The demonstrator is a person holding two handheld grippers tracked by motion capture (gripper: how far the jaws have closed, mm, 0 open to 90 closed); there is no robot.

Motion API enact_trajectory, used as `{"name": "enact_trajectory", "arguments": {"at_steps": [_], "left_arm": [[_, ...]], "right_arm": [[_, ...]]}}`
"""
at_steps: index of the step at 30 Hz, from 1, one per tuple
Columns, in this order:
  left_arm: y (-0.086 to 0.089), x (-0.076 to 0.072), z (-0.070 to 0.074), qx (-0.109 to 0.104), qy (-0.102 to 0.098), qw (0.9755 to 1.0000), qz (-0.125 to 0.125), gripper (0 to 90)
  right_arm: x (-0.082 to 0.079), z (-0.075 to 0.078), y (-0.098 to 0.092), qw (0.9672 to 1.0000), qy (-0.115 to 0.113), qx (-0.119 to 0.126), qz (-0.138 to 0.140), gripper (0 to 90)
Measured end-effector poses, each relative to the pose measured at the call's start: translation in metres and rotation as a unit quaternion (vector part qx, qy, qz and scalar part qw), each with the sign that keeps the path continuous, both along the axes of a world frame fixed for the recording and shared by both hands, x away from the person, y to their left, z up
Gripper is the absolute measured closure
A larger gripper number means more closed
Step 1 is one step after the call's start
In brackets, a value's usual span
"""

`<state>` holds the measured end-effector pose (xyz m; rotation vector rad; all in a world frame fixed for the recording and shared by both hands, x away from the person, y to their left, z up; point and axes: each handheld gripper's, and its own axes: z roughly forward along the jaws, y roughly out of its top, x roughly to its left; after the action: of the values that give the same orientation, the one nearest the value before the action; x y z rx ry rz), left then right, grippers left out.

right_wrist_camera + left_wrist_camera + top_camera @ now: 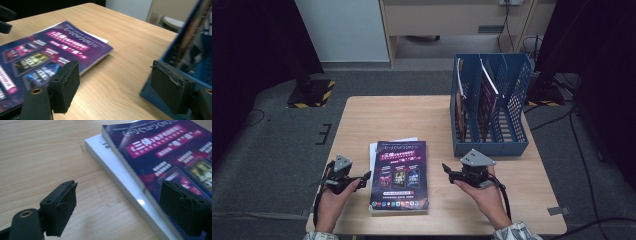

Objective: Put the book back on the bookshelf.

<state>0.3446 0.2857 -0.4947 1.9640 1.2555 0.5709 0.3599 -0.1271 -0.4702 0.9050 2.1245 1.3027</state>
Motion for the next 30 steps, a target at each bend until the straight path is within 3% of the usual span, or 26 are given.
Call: {"name": "enact_trajectory", "arguments": {"at_steps": [5, 12, 18, 20, 25, 30], "left_arm": [[-0.012, 0.005, -0.001, -0.007, -0.002, 0.9997, -0.021, 18.3], [-0.025, 0.006, -0.003, 0.001, 0.000, 0.9992, -0.040, 27.9], [-0.034, 0.009, -0.007, 0.008, 0.006, 0.9984, -0.057, 33.4], [-0.036, 0.010, -0.009, 0.007, 0.009, 0.9982, -0.059, 33.8], [-0.037, 0.014, -0.015, 0.012, 0.021, 0.9979, -0.060, 30.3], [-0.034, 0.018, -0.019, -0.022, 0.030, 0.9978, -0.055, 28.7]], "right_arm": [[-0.001, -0.004, 0.013, 0.9996, 0.016, 0.000, 0.024, 29.3], [0.002, -0.013, 0.032, 0.9975, 0.035, -0.016, 0.060, 41.2], [0.004, -0.022, 0.047, 0.9952, 0.050, -0.026, 0.080, 43.9], [0.005, -0.025, 0.053, 0.9941, 0.057, -0.029, 0.088, 42.8], [0.009, -0.034, 0.067, 0.9884, 0.088, -0.031, 0.120, 30.4], [0.012, -0.038, 0.070, 0.9852, 0.109, -0.020, 0.131, 22.6]]}}
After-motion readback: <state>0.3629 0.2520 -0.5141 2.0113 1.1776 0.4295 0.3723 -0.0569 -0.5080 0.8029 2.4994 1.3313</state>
